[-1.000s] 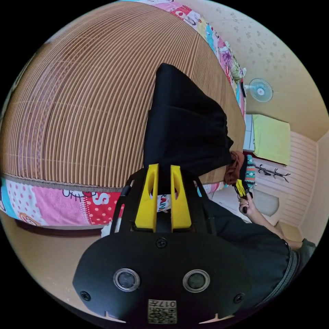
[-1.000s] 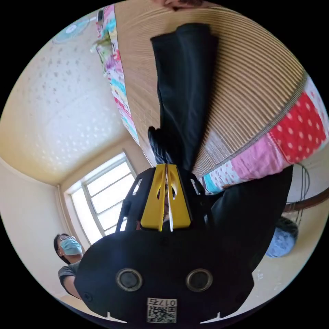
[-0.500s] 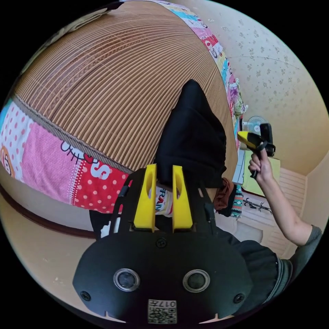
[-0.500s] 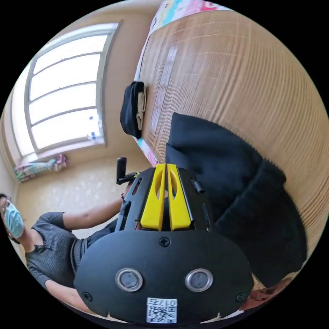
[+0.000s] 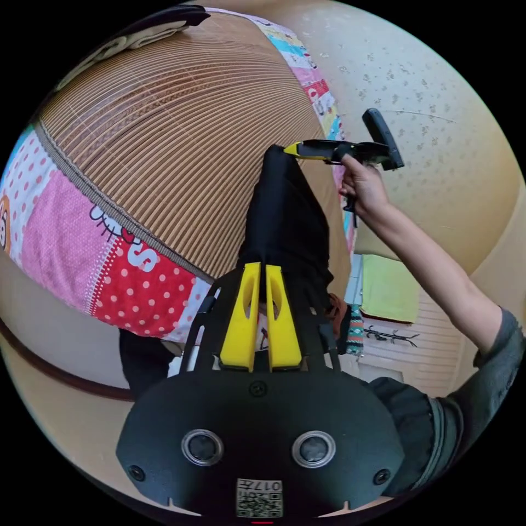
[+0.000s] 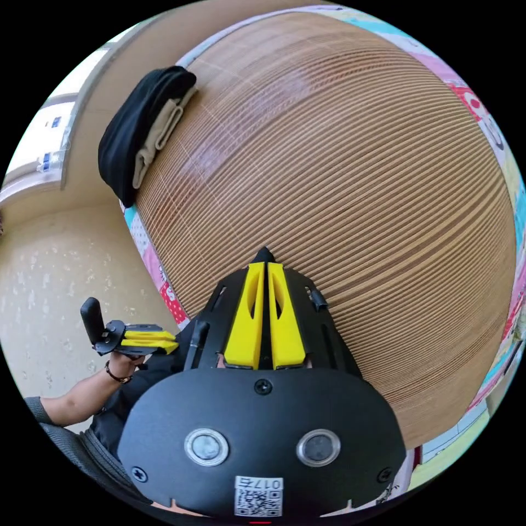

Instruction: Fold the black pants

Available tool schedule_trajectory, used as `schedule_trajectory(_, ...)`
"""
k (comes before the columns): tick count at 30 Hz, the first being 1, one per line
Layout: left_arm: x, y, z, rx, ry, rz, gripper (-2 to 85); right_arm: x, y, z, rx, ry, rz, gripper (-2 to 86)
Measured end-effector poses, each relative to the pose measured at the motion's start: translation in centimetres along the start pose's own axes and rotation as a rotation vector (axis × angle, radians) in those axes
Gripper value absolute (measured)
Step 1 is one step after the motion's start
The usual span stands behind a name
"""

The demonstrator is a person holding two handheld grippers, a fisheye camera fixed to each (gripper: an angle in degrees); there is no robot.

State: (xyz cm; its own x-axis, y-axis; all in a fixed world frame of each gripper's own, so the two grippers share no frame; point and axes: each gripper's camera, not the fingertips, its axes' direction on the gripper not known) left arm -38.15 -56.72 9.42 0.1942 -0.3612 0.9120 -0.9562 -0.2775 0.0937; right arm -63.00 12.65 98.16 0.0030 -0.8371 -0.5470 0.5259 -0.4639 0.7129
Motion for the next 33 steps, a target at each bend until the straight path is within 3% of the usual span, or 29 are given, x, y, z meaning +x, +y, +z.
schedule_trajectory(3,-1.1,1.4,-1.1,0.039,0.147,0.013,-0.5,0.9,1.1,0.0,0.092,0.048,0.044,0.9)
schedule_trajectory(6,-3.0,2.6,-1.5,0.06,0.148,-0.04,-0.6,3.8,2.1,0.7,0.156,-0.048,0.175,0.6)
schedule_trajectory(9,-5.6,3.1,-1.1,0.037,0.075,-0.16,0.5,6.5,3.6,0.6,0.203,0.071,0.374,0.7)
schedule_trajectory(11,-6.2,2.8,-1.0,0.008,0.022,-0.176,3.0,8.2,4.1,0.1,0.191,-0.078,0.333,0.9)
schedule_trajectory(14,-6.8,1.6,-1.8,0.043,0.068,-0.171,8.4,9.2,8.2,-2.7,0.322,-0.296,0.158,1.6)
schedule_trajectory(18,-8.0,-1.3,-2.1,0.066,0.067,-0.169,12.6,11.4,18.2,-3.8,0.436,-0.398,0.259,4.0)
schedule_trajectory(22,-9.1,-5.2,1.0,-0.076,0.073,-0.119,15.0,10.7,27.4,-2.1,0.45,-0.399,0.371,2.9)
schedule_trajectory(26,-10.4,-7.1,5.8,-0.304,0.112,-0.14,9.3,7.7,31.0,-1.9,0.442,-0.416,0.409,1.2)
schedule_trajectory(31,-6.4,-8.2,5.4,-0.285,0.362,0.111,6.5,3.7,28.1,-4.4,0.333,-0.311,0.404,0.6)
schedule_trajectory(33,-3.4,-8.6,4.8,-0.265,0.437,0.217,6.5,4.0,26.6,-4.2,0.306,-0.36,0.425,0.6)
